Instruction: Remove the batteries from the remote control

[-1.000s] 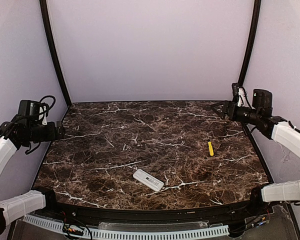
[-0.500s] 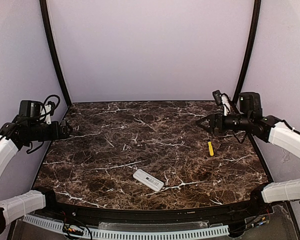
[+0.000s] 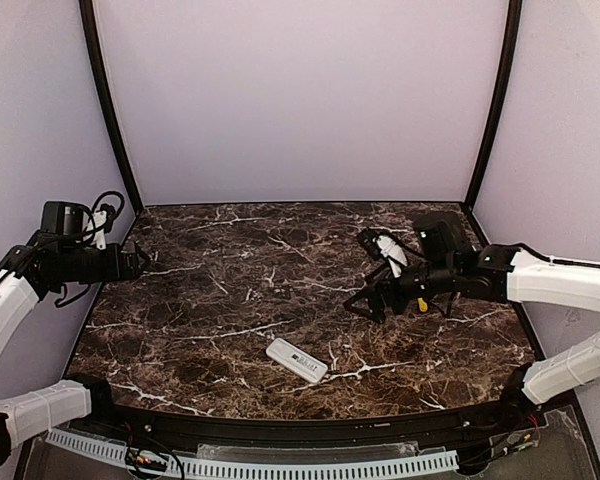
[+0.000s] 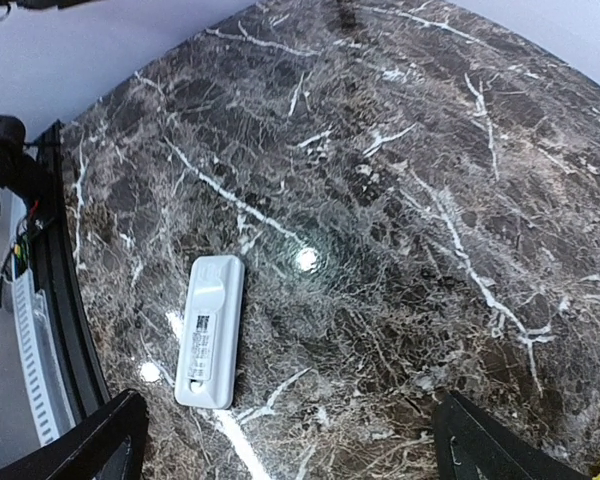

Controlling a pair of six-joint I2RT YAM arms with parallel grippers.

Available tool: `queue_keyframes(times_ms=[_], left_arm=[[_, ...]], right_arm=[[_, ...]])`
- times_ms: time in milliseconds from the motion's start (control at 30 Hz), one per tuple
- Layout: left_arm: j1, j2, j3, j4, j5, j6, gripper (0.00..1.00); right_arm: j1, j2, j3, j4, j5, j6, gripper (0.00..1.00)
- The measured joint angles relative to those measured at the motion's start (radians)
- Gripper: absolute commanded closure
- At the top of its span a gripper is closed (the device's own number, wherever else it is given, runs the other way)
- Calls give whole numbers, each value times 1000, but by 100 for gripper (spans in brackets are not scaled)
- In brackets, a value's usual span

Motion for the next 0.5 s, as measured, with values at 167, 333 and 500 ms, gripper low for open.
queue_keyframes(times_ms=[167, 333, 500], left_arm=[[0, 0, -7, 1, 10, 0, 0], [0, 0, -10, 3, 14, 0, 0], [0, 0, -10, 7, 14, 0, 0]], right_arm=[[133, 105, 26, -14, 73, -45, 1], [236, 210, 76, -31, 124, -91, 1], [309, 294, 121, -39, 158, -107, 1]])
